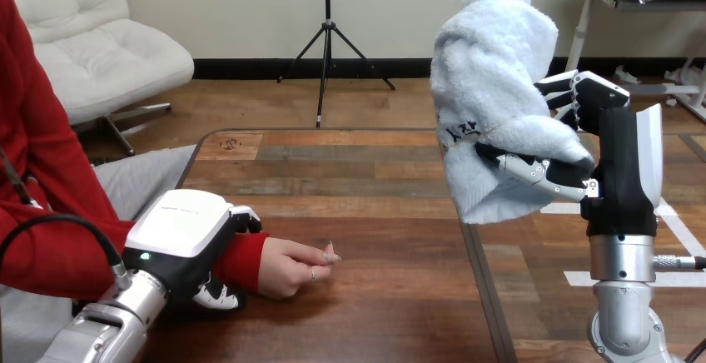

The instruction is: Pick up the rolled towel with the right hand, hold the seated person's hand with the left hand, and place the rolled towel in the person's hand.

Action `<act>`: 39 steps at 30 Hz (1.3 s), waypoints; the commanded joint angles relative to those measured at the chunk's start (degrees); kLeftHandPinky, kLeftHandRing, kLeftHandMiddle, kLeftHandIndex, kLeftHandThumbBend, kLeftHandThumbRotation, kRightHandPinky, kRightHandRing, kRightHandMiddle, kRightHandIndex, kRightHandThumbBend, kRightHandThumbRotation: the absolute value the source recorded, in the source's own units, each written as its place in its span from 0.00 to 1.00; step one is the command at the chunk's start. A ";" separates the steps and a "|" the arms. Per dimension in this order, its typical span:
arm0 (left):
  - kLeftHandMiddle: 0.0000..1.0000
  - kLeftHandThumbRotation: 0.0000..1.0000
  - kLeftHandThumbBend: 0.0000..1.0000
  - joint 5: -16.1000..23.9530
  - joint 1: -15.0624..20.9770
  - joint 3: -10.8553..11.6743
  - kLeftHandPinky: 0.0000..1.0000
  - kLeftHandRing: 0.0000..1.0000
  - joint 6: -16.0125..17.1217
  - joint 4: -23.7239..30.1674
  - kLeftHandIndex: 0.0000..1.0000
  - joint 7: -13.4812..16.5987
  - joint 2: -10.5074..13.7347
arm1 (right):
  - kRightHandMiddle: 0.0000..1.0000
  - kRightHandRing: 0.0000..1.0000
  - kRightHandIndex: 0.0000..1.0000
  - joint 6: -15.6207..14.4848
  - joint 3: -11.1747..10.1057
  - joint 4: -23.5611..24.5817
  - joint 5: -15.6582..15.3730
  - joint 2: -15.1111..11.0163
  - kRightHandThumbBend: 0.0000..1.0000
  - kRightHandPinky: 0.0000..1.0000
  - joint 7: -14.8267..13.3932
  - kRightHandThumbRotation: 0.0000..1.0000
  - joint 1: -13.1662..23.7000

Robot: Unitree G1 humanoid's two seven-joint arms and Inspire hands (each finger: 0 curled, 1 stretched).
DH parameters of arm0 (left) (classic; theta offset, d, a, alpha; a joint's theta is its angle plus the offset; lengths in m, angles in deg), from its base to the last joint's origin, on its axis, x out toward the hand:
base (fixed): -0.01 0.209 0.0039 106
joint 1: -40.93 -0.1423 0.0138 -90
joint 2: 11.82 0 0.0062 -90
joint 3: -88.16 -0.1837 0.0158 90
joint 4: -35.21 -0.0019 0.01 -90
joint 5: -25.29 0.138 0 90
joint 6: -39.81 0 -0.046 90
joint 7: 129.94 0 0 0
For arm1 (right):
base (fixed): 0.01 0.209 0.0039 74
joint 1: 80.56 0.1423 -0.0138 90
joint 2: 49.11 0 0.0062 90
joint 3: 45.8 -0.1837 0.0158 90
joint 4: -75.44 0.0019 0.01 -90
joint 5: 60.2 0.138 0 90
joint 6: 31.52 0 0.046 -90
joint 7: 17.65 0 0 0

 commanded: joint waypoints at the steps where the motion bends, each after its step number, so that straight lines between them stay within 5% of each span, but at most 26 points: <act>1: 0.72 0.06 0.93 -0.26 3.57 -0.79 0.67 0.72 -0.76 -1.49 0.69 -0.70 0.55 | 0.31 0.19 0.45 0.69 -1.65 2.36 0.44 -0.06 0.76 0.13 -0.82 0.00 3.12; 12: 0.70 0.05 0.92 -1.96 4.16 -0.51 0.67 0.70 -0.54 -2.34 0.67 -2.84 0.22 | 0.31 0.19 0.44 0.86 -1.77 2.47 0.18 -0.14 0.77 0.13 -1.20 0.00 3.21; 39: 0.54 0.01 0.84 -6.14 4.71 -0.89 0.44 0.51 1.62 -4.20 0.53 -4.06 -0.82 | 0.34 0.24 0.44 0.63 -2.00 3.13 0.07 -0.19 0.77 0.18 -1.46 0.00 3.07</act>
